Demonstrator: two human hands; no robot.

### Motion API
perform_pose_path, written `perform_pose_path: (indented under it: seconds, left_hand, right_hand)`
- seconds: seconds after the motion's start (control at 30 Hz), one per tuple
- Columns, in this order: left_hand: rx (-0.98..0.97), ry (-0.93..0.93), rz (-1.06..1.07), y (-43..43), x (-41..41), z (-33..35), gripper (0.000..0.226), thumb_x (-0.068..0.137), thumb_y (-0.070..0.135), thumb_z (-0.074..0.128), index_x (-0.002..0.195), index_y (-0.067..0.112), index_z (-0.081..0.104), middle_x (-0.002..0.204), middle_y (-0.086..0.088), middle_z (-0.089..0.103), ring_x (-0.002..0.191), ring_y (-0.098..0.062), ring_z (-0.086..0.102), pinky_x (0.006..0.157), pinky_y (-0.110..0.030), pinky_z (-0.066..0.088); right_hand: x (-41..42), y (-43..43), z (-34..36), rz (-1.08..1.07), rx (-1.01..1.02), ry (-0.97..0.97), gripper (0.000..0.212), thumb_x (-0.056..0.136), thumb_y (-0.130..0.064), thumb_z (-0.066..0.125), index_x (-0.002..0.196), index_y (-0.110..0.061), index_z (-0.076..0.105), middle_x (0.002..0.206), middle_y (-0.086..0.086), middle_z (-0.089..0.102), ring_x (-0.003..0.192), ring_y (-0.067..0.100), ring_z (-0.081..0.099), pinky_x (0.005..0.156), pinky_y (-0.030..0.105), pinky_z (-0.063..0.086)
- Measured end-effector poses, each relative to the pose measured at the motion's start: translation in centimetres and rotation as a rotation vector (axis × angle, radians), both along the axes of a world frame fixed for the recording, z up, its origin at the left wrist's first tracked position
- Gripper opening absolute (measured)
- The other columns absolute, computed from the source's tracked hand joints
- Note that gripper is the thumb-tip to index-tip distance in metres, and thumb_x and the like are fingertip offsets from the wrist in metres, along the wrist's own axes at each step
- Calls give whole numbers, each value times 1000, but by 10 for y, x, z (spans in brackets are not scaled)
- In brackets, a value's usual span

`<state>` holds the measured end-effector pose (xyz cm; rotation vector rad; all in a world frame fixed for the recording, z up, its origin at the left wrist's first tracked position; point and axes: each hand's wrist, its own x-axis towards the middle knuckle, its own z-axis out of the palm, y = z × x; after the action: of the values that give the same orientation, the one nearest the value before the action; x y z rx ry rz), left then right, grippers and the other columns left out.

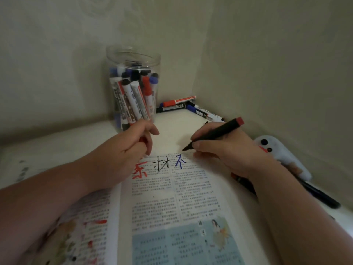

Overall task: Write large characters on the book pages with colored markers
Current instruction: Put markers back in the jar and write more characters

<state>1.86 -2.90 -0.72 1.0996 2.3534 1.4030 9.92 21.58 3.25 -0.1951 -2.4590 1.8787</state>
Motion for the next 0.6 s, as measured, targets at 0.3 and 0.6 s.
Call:
perform_pose_path:
  seconds: [0.3,0.6]
  left_hand:
    - [-25,96,55,3,-3,-4,33,102,14,40,123,39,44,98,14,62,79,-12,59,74,-36,48]
    - [-40,169,86,3,-2,-1,40,100,13,48,125,45,45,104,19,65,91,-8,65,82,-32,52]
  right_hand:
    - [-10,7,-6,-66,234,-8,12,83,-7,75,74,-8,68,58,-4,64,58,12,63,69,39,57]
    - [-11,7,-5,-43,358,-44,11,82,-14,77,76,-7,70,61,0,66,61,11,64,63,34,50]
